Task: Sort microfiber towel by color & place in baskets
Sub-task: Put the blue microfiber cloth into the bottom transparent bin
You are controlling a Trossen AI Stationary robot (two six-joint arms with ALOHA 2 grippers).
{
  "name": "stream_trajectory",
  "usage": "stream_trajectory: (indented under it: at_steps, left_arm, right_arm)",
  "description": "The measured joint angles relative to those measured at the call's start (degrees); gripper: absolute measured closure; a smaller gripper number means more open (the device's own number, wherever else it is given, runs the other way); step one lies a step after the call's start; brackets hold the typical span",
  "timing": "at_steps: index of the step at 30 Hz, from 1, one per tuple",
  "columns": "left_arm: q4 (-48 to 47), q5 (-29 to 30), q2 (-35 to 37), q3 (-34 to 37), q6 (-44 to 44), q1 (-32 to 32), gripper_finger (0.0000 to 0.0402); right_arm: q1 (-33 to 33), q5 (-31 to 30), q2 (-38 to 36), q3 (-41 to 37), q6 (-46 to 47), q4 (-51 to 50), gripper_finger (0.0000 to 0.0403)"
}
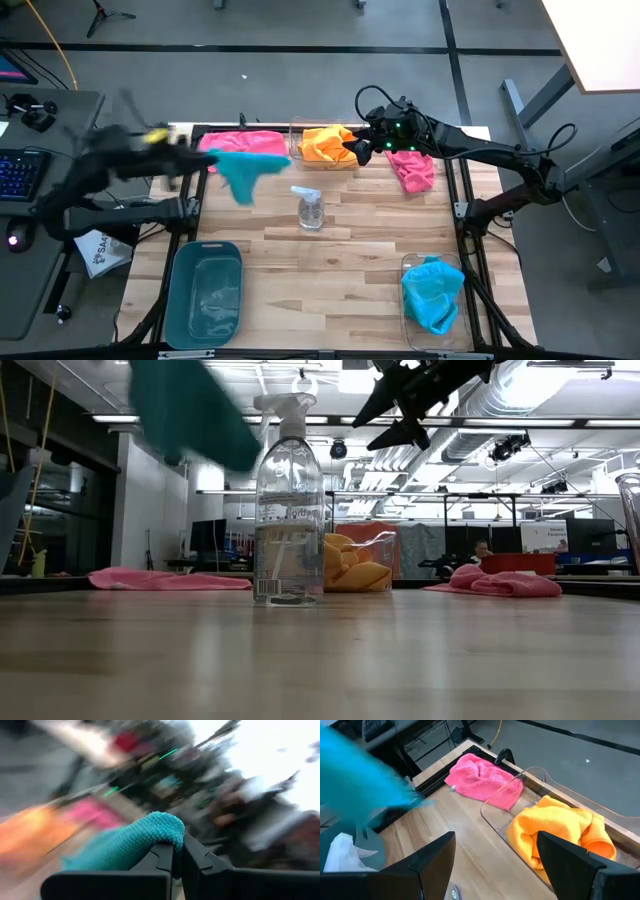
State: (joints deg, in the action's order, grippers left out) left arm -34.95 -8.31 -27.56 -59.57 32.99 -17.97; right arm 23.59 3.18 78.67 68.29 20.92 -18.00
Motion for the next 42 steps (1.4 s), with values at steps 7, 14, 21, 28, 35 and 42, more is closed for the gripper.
stream_trajectory:
  at_steps: [7, 14, 21, 28, 35, 42]
  left_arm:
    - [5.6, -3.2, 6.5, -7.0, 10.0, 4.7, 0.0401]
    - [-3.0, -18.9, 1.2, -8.6, 25.7, 3.1, 0.0401]
    - [-25.1, -31.7, -5.7, -8.5, 25.0, 4.5, 0.0401]
    - [-11.6, -28.0, -6.4, -8.5, 29.1, 7.5, 0.0401]
    - [11.1, -27.2, -18.7, -8.6, 18.9, 10.1, 0.0401]
    - [27.7, -36.1, -35.8, -8.5, 11.9, 12.0, 0.0401]
  right_arm:
    - [0.0, 0.0, 0.0, 0.0, -0.4, 0.0, 0.0128]
    - [0.0, 0.0, 0.0, 0.0, -0.4, 0.0, 0.0128]
    - [0.0, 0.0, 0.0, 0.0, -0.3, -0.7, 0.0128]
    - [0.0, -1.6, 0.0, 0.0, -0.5, -3.1, 0.0128]
    - [0.0, 11.1, -1.1, 0.0, 0.1, -3.7, 0.0128]
    - [-1.9, 23.1, -7.3, 0.0, 2.2, -3.6, 0.0128]
